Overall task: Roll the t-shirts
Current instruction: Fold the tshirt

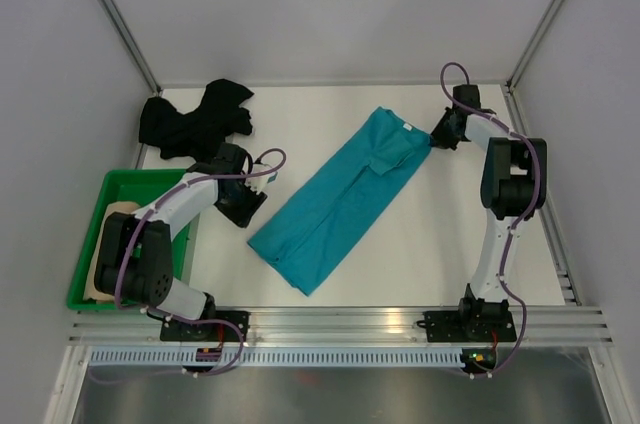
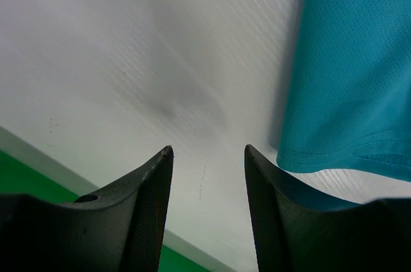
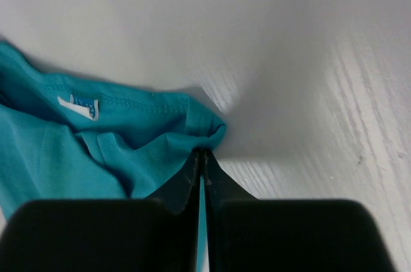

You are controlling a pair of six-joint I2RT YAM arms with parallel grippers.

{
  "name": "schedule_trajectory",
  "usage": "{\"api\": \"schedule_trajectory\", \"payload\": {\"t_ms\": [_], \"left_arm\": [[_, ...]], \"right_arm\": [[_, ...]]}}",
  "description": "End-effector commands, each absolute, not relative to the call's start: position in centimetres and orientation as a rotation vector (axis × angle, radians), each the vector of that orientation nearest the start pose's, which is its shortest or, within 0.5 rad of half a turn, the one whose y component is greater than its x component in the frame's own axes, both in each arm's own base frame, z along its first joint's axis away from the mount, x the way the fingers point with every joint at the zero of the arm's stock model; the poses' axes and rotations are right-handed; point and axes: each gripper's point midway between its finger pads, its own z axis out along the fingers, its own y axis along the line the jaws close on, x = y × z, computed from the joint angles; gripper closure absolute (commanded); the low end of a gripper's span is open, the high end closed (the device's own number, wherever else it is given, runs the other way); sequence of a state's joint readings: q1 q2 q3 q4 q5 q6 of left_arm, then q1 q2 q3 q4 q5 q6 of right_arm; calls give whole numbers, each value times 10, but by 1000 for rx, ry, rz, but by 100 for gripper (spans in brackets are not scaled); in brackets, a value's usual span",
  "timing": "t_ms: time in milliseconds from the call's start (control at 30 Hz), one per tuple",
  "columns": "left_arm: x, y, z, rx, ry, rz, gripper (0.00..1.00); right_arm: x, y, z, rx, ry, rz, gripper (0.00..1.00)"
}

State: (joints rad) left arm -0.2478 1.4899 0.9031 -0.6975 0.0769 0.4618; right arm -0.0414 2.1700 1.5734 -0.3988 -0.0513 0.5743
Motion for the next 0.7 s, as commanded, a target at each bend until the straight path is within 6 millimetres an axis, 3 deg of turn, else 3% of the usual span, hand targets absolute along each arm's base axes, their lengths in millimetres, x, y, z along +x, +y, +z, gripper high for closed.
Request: {"api": "schedule_trajectory", "payload": {"t_ms": [0,67,267,300,400,433,533,567,667], "left_arm": [[273,-61,50,997,2602,-39,46],[272,-62,50,998,2600,-49,46],[268,-70,53,1029,2581,-118,45],[268,-72,54,1032,2581,-132,45],[266,-79,54,1054,2578,-158,45],[263,-80,53,1063,2580,-169,45],[259,-85,52,1089,2572,-197,45],[259,-86,52,1091,2571,-202,45],[259,-91,55,1107,2556,-217,45]], "right_arm": [[514,24,-28,804,2551,336,99],[530,28,-29,832,2521,385,100],[626,66,-8,830,2336,633,100],[651,95,2,753,2296,681,100],[675,143,23,673,2234,780,96],[678,148,29,669,2210,789,95],[673,140,44,677,2168,727,86],[671,128,58,676,2143,659,73],[667,104,77,601,2144,489,58]]}}
